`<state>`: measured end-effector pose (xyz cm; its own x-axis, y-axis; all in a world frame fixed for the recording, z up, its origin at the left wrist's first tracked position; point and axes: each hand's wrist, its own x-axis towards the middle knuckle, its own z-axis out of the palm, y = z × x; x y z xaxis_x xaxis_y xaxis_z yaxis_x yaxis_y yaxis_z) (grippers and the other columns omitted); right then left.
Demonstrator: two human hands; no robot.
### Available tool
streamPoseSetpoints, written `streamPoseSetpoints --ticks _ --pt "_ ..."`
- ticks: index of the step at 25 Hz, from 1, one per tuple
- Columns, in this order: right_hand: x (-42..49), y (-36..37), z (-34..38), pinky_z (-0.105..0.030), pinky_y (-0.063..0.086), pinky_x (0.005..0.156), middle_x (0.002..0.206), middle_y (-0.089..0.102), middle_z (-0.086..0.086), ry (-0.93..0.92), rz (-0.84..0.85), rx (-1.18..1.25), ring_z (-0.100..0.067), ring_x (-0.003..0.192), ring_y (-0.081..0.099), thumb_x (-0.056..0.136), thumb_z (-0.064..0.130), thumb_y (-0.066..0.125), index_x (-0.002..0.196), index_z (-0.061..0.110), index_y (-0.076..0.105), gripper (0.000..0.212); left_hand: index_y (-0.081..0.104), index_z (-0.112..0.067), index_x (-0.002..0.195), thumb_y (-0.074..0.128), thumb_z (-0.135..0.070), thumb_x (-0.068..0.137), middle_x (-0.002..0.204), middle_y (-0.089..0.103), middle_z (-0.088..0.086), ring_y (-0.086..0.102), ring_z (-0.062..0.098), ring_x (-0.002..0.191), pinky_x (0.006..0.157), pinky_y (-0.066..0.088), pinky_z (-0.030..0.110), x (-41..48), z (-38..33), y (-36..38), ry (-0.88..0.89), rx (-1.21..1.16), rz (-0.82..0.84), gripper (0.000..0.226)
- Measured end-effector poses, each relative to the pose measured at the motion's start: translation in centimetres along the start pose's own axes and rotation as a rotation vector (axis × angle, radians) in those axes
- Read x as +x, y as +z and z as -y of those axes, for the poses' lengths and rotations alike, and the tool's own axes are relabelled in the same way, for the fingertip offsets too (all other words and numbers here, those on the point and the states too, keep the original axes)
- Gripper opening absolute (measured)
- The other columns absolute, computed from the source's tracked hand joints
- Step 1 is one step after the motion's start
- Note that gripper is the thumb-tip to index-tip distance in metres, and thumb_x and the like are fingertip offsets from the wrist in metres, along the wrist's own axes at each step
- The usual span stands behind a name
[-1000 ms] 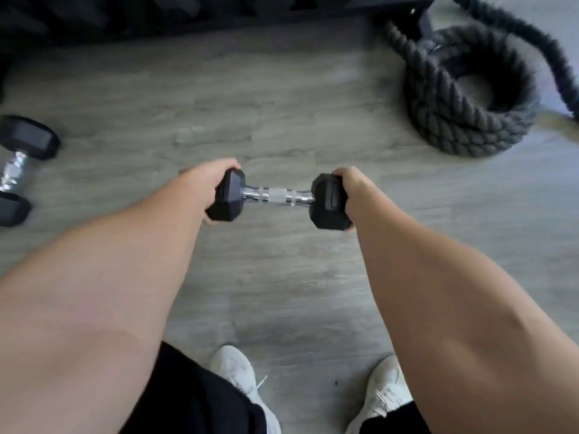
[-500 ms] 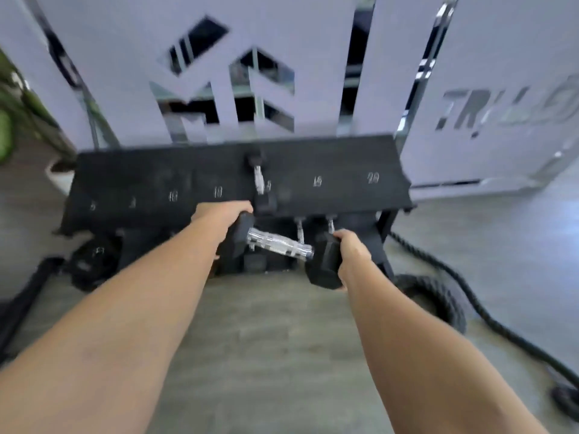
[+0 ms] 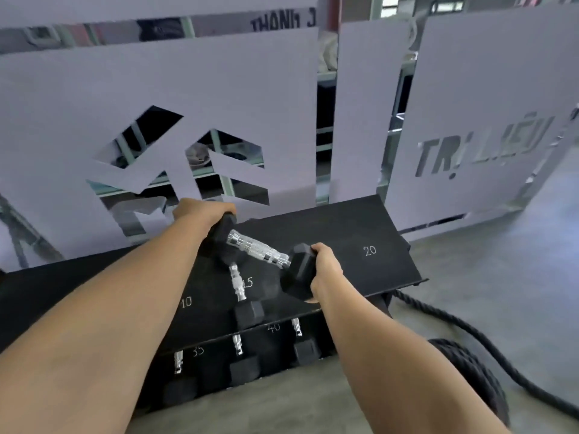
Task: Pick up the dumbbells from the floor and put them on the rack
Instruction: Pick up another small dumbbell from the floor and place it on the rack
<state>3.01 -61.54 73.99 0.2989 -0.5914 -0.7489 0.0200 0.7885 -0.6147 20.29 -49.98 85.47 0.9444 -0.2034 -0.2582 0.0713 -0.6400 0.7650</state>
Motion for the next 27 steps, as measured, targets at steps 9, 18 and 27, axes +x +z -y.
streamPoseSetpoints --ticks 9,18,27 --pt "14.4 6.8 0.4 -0.047 0.056 0.088 0.106 0.074 -0.001 0.168 -0.273 0.304 -0.029 0.092 0.071 0.061 0.043 0.069 0.105 0.023 0.073 0.049 0.058 -0.008 0.088 0.082 -0.039 0.029 0.091 0.065 0.011 0.067 0.031 0.072 0.064 0.062 0.042 18.1 -7.5 14.3 0.231 0.284 0.234 0.071" --pt "24.8 5.6 -3.3 -0.042 0.056 0.083 0.114 0.074 0.0 0.35 -0.444 0.47 -0.028 0.097 0.07 0.067 0.041 0.062 0.103 0.026 0.072 0.041 0.052 -0.016 0.082 0.082 -0.05 0.04 0.08 0.057 0.003 0.059 0.024 0.07 0.065 0.052 0.029 24.5 -6.1 29.2 0.355 0.624 0.495 0.062" --pt "30.0 5.5 -3.5 -0.047 0.057 0.087 0.111 0.074 -0.002 0.357 -0.532 0.419 -0.029 0.093 0.072 0.073 0.033 0.062 0.113 0.022 0.071 0.042 0.042 -0.019 0.075 0.082 -0.051 0.037 0.076 0.038 -0.007 0.048 0.015 0.062 0.053 0.036 0.024 27.6 -4.4 35.1 0.345 0.715 0.532 0.063"
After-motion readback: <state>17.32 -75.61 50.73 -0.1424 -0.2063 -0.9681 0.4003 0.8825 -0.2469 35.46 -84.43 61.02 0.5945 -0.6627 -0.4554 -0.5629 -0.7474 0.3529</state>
